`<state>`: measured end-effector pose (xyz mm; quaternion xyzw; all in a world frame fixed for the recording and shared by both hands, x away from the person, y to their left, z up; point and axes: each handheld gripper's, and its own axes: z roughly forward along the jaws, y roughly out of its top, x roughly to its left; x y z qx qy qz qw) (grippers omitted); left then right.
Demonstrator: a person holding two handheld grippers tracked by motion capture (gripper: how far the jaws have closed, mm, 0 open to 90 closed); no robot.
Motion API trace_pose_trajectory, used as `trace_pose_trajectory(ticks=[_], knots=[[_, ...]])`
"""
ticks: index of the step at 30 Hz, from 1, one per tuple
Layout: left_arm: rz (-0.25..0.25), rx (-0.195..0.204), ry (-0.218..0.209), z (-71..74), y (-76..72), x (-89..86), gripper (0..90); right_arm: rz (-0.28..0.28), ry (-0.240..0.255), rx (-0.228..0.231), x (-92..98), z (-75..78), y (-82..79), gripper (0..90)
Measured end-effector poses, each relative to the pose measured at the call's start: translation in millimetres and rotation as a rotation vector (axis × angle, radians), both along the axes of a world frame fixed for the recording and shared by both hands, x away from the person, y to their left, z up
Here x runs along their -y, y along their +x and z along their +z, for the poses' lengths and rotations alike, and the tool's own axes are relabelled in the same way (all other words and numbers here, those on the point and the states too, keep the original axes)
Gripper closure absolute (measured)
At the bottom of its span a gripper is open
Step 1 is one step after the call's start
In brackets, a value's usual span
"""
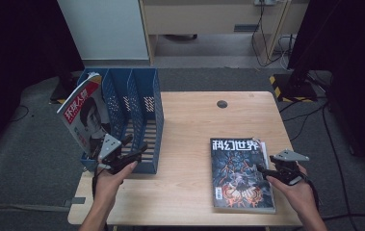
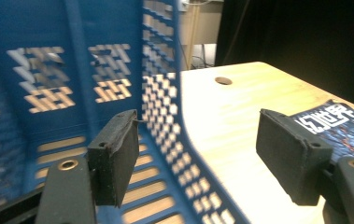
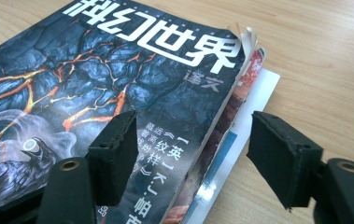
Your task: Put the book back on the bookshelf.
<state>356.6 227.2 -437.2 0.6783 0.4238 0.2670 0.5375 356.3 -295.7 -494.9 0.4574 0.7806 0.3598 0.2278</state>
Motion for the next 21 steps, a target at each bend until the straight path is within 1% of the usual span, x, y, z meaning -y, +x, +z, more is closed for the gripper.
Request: trace_pose_trajectory(ticks=[1, 2, 4, 5, 7, 8, 9, 10, 11, 12, 13, 14, 15, 16, 17, 18, 19, 20, 21], knots=[[0.0, 0.0, 0.0, 0.0, 0.0, 0.0, 30.1, 0.001, 0.001, 0.006, 0.5, 0.1, 0.3, 35.1], [-0.012, -0.001, 0.0, -0.1, 1.3, 6.4, 30.1, 0.001, 0.001, 0.006, 0.5, 0.1, 0.3, 35.1], [-0.048, -0.002, -0.016, -0.6, 5.6, 26.1, 30.0, 0.007, 0.004, 0.008, 1.9, 0.1, 0.4, 39.3], [-0.048, -0.002, -0.016, -0.6, 5.6, 26.1, 30.0, 0.008, 0.007, 0.007, 2.3, 0.2, 0.3, 40.6], [-0.071, -0.004, -0.021, -1.9, 7.9, 40.1, 30.0, 0.01, 0.007, 0.008, 2.9, 0.3, 0.2, 42.1], [-0.088, -0.008, -0.016, -2.9, 9.2, 49.4, 29.9, 0.008, 0.009, 0.012, 3.1, 0.3, 0.2, 43.1], [-0.112, -0.012, -0.002, -4.0, 10.6, 62.0, 29.8, 0.008, 0.013, 0.02, 4.0, 0.4, 0.8, 45.0], [-0.112, -0.012, -0.002, -4.0, 10.6, 62.0, 29.8, 0.008, 0.013, 0.02, 4.0, 0.4, 0.8, 45.0], [-0.134, -0.017, 0.002, -5.4, 12.2, 75.0, 29.7, 0.008, 0.017, 0.02, 4.5, 0.5, 1.2, 46.2], [-0.143, -0.021, 0.001, -6.6, 13.3, 80.9, 29.7, 0.007, 0.017, 0.02, 4.5, 0.5, 1.4, 46.4], [-0.143, -0.021, 0.001, -6.6, 13.3, 80.9, 29.6, 0.007, 0.018, 0.02, 4.3, 0.4, 1.5, 46.4], [-0.149, -0.03, 0.002, -9.6, 15.3, 92.6, 29.6, 0.003, 0.02, 0.02, 3.7, 0.1, 1.5, 46.4], [-0.153, -0.034, 0.002, -11.4, 16.7, 98.2, 29.6, 0.004, 0.016, 0.022, 3.6, -0.1, 2.1, 46.4], [-0.153, -0.034, 0.002, -11.4, 16.7, 98.2, 29.6, 0.004, 0.016, 0.022, 3.6, -0.1, 2.1, 46.4], [-0.158, -0.04, 0.004, -13.3, 18.1, 103.5, 29.6, 0.003, 0.013, 0.023, 3.2, -0.5, 2.6, 46.4], [-0.167, -0.051, 0.015, -17.5, 20.7, 114.3, 29.5, 0.005, 0.01, 0.02, 2.0, -1.3, 3.6, 46.4], [-0.167, -0.051, 0.015, -17.5, 20.7, 114.3, 29.4, 0.005, 0.01, 0.02, 2.0, -1.3, 3.6, 46.4], [-0.177, -0.067, 0.017, -21.8, 23.8, 125.3, 29.4, 0.003, 0.012, 0.019, 0.7, -2.0, 4.5, 46.9], [-0.182, -0.076, 0.019, -23.8, 25.7, 130.8, 29.4, 0.006, 0.011, 0.017, 0.3, -2.1, 4.8, 47.4]])
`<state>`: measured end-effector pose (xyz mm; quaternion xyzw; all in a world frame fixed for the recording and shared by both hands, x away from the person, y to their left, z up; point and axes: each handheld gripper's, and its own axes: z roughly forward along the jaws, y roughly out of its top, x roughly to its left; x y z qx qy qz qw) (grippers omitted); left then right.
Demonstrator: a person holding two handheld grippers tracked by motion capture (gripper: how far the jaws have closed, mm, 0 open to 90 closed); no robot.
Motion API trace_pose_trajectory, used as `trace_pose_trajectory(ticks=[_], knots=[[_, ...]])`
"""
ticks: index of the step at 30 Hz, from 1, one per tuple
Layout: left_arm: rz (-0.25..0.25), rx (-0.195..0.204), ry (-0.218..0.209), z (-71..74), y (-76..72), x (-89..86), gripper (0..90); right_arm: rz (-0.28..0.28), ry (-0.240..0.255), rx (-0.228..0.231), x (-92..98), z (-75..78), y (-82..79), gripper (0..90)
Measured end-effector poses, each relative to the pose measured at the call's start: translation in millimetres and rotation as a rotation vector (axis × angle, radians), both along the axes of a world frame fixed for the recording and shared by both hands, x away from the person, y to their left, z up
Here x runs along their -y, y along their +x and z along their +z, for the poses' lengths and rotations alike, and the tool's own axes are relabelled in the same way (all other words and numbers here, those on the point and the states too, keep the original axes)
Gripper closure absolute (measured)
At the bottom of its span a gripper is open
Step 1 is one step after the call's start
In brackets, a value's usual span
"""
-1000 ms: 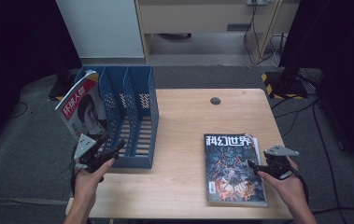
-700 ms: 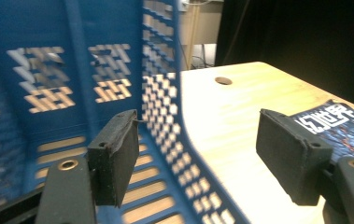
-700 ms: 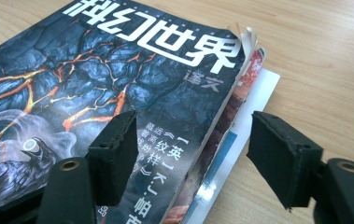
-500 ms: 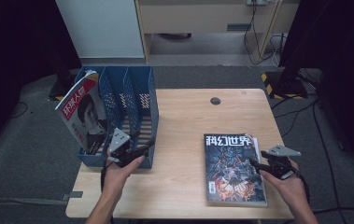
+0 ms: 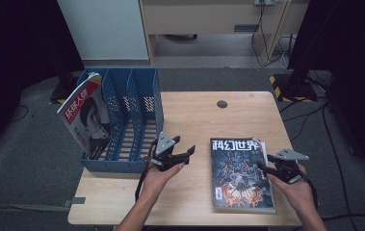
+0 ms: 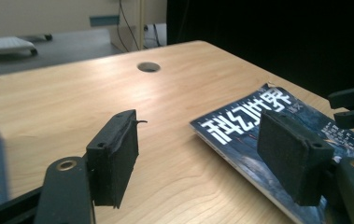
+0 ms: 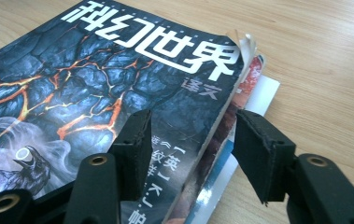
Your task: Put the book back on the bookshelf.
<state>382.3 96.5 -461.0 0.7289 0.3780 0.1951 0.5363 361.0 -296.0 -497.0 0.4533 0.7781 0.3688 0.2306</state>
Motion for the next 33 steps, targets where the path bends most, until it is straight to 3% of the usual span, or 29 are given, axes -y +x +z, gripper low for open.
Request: trace_pose_trajectory(ticks=[7, 11, 13, 22, 33], knots=[[-0.034, -0.053, 0.021, -18.4, 4.6, 31.6, 28.8, 0.016, 0.008, 0.016, -2.8, 0.2, 0.9, 53.2], [-0.057, -0.054, 0.037, -26.3, 2.6, 39.5, 28.0, 0.007, 0.02, 0.016, -3.4, -0.9, 3.8, 52.7], [-0.076, -0.056, 0.061, -30.2, 0.6, 43.5, 27.4, 0.011, 0.02, 0.004, -4.4, -4.5, 7.1, 48.1], [-0.101, -0.084, 0.077, -44.2, -13.2, 54.5, 26.2, 0.022, 0.079, -0.04, -7.6, -13.9, 14.7, 33.6], [-0.112, -0.091, 0.095, -49.9, -16.5, 61.3, 24.8, 0.027, 0.11, -0.037, -7.4, -18.5, 19.1, 29.3]])
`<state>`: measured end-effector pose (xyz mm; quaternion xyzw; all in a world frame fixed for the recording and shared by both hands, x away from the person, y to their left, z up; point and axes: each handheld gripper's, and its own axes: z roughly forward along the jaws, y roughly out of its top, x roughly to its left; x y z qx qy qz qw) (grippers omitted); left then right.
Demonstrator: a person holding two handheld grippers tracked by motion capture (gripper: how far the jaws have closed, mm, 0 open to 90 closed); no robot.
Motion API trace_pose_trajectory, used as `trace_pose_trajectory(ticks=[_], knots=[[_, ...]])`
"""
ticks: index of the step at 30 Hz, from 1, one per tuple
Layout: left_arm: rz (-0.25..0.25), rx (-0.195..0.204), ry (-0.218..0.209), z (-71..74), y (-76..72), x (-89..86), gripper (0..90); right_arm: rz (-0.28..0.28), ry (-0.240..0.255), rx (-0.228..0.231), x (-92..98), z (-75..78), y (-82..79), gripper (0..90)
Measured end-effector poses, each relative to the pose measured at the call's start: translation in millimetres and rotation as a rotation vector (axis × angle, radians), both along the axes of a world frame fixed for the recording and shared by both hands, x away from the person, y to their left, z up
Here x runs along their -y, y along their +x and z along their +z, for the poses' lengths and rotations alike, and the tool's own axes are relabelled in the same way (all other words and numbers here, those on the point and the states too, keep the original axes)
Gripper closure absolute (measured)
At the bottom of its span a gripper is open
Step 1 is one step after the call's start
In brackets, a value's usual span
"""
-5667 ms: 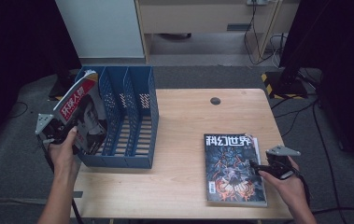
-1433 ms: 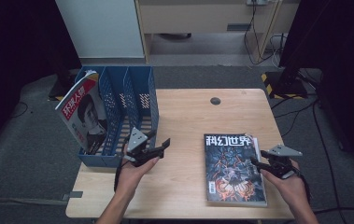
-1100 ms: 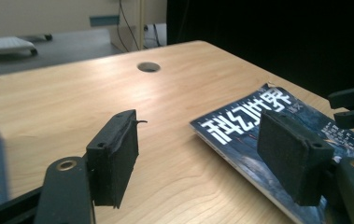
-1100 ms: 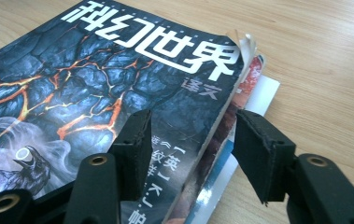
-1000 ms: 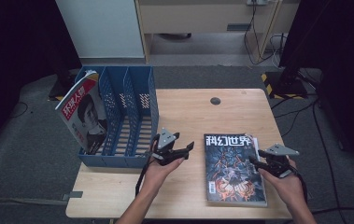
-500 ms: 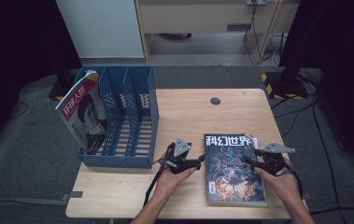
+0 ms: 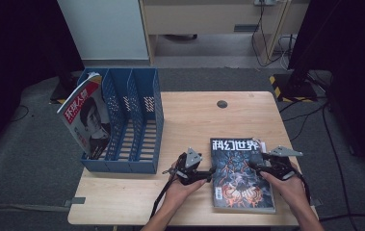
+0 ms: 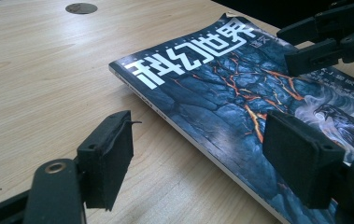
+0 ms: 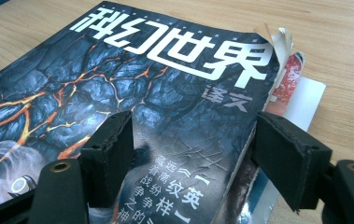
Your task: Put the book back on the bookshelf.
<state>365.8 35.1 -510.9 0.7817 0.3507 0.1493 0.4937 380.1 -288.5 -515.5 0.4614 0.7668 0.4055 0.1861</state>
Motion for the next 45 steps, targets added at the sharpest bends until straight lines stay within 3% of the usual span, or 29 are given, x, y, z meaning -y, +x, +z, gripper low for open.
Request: trace_pose_trajectory(ticks=[8, 9, 13, 21, 26, 33, 45], knots=[[0.012, -0.015, 0.001, -4.6, 0.3, 1.2, 24.7, -0.004, 0.013, -0.003, 0.4, -0.9, -0.1, 28.2], [0.013, -0.016, 0.003, -4.9, -0.3, 1.6, 24.6, -0.002, 0.021, -0.005, -0.7, -2.4, 0.1, 23.6], [0.018, -0.022, -0.007, -6.0, -1.3, 2.1, 24.7, 0.003, 0.014, 0.001, -3.8, -3.7, -0.3, 19.6], [-0.013, -0.034, 0.017, -11.8, -1.4, 8.4, 30.3, 0.024, 0.009, -0.002, -2.2, -3.4, 0.3, 20.0], [-0.012, -0.05, 0.019, -16.4, -0.2, 14.5, 29.1, 0.036, 0.01, -0.004, -1.2, -3.1, 0.9, 20.4], [-0.029, -0.093, -0.012, -19.9, 0.0, 17.6, 24.5, 0.04, 0.006, -0.01, -1.0, -2.5, 1.3, 20.4], [-0.053, -0.111, -0.038, -21.6, -0.4, 20.2, 28.5, 0.043, -0.006, -0.018, -2.6, -1.0, 2.3, 20.5]])
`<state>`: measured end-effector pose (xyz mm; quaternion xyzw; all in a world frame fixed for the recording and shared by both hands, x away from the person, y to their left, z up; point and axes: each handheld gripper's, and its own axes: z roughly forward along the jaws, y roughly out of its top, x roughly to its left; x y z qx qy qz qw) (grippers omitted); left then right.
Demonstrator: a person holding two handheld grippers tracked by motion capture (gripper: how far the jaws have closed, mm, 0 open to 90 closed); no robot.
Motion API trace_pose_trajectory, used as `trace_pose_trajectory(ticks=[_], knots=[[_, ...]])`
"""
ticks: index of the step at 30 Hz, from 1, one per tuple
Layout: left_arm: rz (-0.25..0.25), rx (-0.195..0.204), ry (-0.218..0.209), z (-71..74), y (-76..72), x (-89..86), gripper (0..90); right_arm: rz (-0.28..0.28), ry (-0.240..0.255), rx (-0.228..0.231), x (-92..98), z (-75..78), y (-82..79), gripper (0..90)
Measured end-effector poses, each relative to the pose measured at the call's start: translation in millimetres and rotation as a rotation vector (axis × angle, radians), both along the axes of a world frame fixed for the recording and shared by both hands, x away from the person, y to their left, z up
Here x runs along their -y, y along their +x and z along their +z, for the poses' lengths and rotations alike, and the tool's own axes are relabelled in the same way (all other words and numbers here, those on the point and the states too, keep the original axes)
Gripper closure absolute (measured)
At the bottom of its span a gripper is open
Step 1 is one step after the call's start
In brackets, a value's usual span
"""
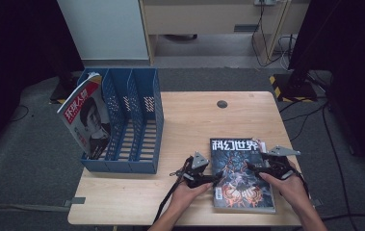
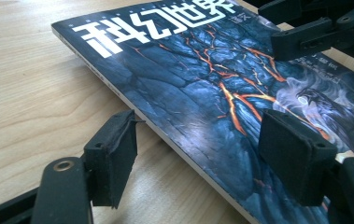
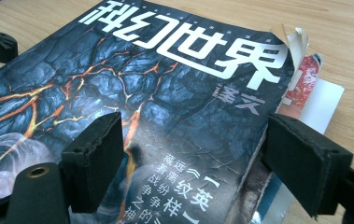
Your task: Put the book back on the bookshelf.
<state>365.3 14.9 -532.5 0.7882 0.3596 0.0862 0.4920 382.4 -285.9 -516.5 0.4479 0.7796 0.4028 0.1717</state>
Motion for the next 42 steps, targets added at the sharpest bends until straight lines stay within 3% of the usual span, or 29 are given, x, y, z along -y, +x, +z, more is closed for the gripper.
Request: trace_pose_trajectory(ticks=[13, 17, 27, 42], knots=[[-0.014, 0.001, 0.014, 3.1, -5.1, 1.3, 32.7, 0.025, -0.007, -0.001, -2.2, 0.6, 2.4, 20.8], [-0.024, 0.02, 0.034, 5.1, -9.9, 1.1, 34.3, 0.033, -0.007, -0.005, -2.3, 0.9, 3.8, 20.7], [-0.03, 0.015, 0.028, 4.5, -14.5, -1.4, 34.5, 0.039, -0.007, -0.012, -5.9, 1.2, 8.7, 20.1], [-0.034, 0.016, 0.03, 4.9, -15.3, -0.7, 34.1, 0.007, -0.029, -0.011, -9.2, 3.9, 3.5, 22.6]])
